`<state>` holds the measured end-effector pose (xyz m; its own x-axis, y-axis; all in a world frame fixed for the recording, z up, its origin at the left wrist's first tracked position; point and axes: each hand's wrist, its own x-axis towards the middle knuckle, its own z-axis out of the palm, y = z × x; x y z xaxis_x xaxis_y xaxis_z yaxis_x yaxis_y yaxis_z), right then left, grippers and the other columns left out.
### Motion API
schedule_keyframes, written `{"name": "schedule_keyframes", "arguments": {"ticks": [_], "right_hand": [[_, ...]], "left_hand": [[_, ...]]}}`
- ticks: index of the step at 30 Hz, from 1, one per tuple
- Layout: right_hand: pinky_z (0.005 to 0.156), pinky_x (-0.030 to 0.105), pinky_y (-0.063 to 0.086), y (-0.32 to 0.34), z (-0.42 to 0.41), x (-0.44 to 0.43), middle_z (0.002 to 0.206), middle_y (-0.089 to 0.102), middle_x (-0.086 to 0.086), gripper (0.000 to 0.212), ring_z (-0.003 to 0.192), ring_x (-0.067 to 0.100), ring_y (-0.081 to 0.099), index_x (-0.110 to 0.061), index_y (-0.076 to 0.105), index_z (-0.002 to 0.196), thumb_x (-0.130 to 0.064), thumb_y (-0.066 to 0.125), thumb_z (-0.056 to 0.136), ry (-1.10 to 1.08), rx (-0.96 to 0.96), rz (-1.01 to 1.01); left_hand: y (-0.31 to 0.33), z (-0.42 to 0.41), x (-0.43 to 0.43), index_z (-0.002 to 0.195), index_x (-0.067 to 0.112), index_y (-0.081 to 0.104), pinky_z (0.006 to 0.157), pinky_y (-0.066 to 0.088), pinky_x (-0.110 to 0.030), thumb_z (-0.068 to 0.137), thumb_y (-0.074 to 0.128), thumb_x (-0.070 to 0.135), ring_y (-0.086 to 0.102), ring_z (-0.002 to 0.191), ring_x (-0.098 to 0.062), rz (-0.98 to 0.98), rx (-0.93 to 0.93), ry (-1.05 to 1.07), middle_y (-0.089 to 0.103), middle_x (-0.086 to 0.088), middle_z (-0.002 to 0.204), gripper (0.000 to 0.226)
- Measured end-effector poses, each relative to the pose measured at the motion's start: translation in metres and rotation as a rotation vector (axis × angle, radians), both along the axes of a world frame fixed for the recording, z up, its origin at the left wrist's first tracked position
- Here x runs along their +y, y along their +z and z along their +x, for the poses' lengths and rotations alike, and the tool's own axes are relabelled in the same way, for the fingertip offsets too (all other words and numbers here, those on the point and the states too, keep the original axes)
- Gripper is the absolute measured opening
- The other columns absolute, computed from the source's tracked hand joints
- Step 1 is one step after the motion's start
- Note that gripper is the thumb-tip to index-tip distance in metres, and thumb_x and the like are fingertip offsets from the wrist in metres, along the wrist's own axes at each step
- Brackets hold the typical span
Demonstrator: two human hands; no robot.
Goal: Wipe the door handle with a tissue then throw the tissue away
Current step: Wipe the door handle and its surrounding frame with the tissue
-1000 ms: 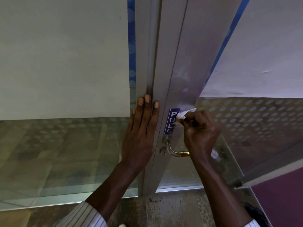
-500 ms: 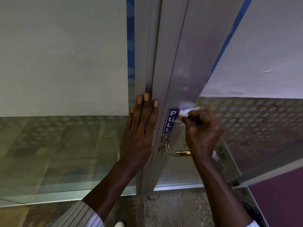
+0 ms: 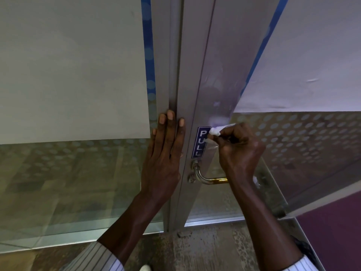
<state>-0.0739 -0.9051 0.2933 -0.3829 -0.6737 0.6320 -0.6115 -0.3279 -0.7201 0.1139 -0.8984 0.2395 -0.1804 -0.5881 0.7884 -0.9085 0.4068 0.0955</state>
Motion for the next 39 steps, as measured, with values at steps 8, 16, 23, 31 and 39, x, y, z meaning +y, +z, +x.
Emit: {"name": "schedule_keyframes", "arguments": {"ticks": [8, 16, 23, 31, 39], "right_hand": [[0.062, 0.009, 0.049, -0.031, 0.009, 0.009, 0.076, 0.070, -0.009, 0.022, 0.066, 0.003, 0.068, -0.019, 0.078, 0.068, -0.008, 0.098, 0.070, 0.024, 0.005, 0.194], [0.055, 0.012, 0.039, -0.022, 0.004, 0.004, 0.074, 0.061, -0.003, 0.028, 0.061, 0.010, 0.054, -0.016, 0.071, 0.066, -0.004, 0.096, 0.066, -0.043, 0.077, 0.110], [0.057, 0.044, 0.059, -0.033, 0.003, 0.013, 0.083, 0.073, 0.004, 0.017, 0.069, 0.025, 0.070, -0.013, 0.080, 0.076, -0.002, 0.092, 0.075, -0.026, 0.209, 0.234], [0.053, 0.035, 0.050, -0.008, -0.002, 0.008, 0.079, 0.068, 0.004, 0.019, 0.067, 0.020, 0.062, -0.009, 0.078, 0.075, 0.004, 0.090, 0.070, -0.091, 0.253, 0.034], [0.060, 0.040, 0.062, -0.044, 0.003, 0.016, 0.088, 0.077, 0.002, 0.021, 0.071, 0.021, 0.072, -0.014, 0.085, 0.083, 0.005, 0.086, 0.074, 0.008, 0.256, 0.286]], "left_hand": [[0.001, 0.000, 0.002, 0.178, 0.015, -0.005, 0.144, -0.004, -0.041, 0.084, 0.086, -0.007, -0.017, 0.175, -0.028, 0.014, 0.001, -0.003, -0.021, -0.008, 0.186, 0.133], [0.002, -0.001, 0.003, 0.178, 0.014, -0.004, 0.144, -0.004, -0.042, 0.082, 0.086, -0.008, -0.017, 0.175, -0.029, 0.020, 0.007, 0.009, -0.021, -0.009, 0.186, 0.134], [0.004, -0.001, 0.004, 0.177, 0.013, -0.004, 0.144, -0.003, -0.042, 0.085, 0.086, -0.006, -0.019, 0.175, -0.028, 0.033, 0.006, 0.005, -0.023, -0.008, 0.185, 0.130], [0.005, -0.001, 0.003, 0.178, 0.013, -0.001, 0.144, -0.006, -0.040, 0.093, 0.082, 0.002, -0.021, 0.174, -0.026, 0.038, 0.010, 0.008, -0.024, -0.006, 0.185, 0.120], [0.003, 0.002, 0.001, 0.177, 0.013, -0.003, 0.144, -0.005, -0.040, 0.091, 0.086, 0.003, -0.019, 0.175, -0.027, 0.024, -0.006, 0.004, -0.023, -0.007, 0.185, 0.125]]}}
